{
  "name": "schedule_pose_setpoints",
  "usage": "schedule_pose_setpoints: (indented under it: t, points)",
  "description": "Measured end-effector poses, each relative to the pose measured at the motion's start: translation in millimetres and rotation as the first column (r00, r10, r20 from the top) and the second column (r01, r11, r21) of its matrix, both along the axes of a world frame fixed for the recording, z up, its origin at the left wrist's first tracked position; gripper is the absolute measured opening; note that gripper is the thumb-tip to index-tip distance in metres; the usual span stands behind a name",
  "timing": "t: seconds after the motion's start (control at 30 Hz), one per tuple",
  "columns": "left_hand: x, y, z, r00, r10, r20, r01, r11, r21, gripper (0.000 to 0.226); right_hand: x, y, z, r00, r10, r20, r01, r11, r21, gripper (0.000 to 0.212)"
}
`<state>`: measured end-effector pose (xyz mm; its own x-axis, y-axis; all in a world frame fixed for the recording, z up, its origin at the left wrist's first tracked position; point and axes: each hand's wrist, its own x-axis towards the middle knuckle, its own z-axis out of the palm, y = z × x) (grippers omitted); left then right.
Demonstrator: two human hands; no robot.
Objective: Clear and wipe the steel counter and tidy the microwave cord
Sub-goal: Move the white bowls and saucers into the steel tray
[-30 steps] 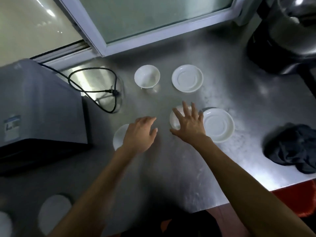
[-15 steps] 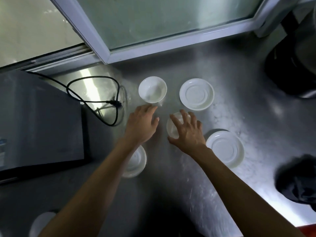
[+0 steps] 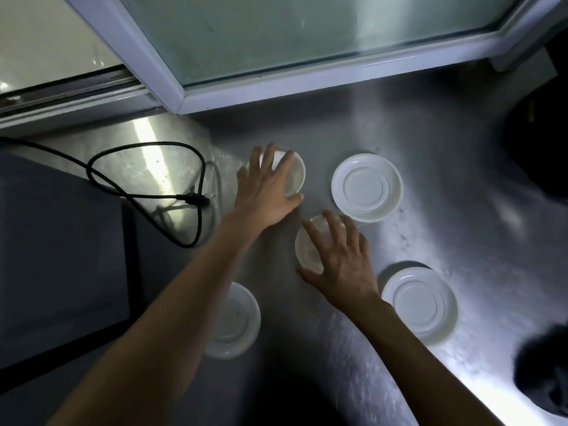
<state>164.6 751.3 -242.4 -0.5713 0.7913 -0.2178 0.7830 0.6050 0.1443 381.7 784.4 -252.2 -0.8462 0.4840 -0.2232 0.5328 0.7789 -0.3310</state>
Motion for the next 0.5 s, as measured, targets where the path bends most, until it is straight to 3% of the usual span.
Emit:
schedule_pose_setpoints:
  t: [0.2,0.5]
  points:
    - [5.4,-9.2,5.0,0.999,0.045,0.019,-0.045,0.999,0.008,0.088,1.3,1.0,1.7,1.000,0.012,-0.011,-0.012,0.999,0.034,0.094]
    - [35.9,-34.0,18.3,0.996,0.081,0.039,-0.077,0.992,-0.101,0.098,30.0,-10.1,6.2,0.999,0.000,0.032,-0.001,1.000,0.022,0.094]
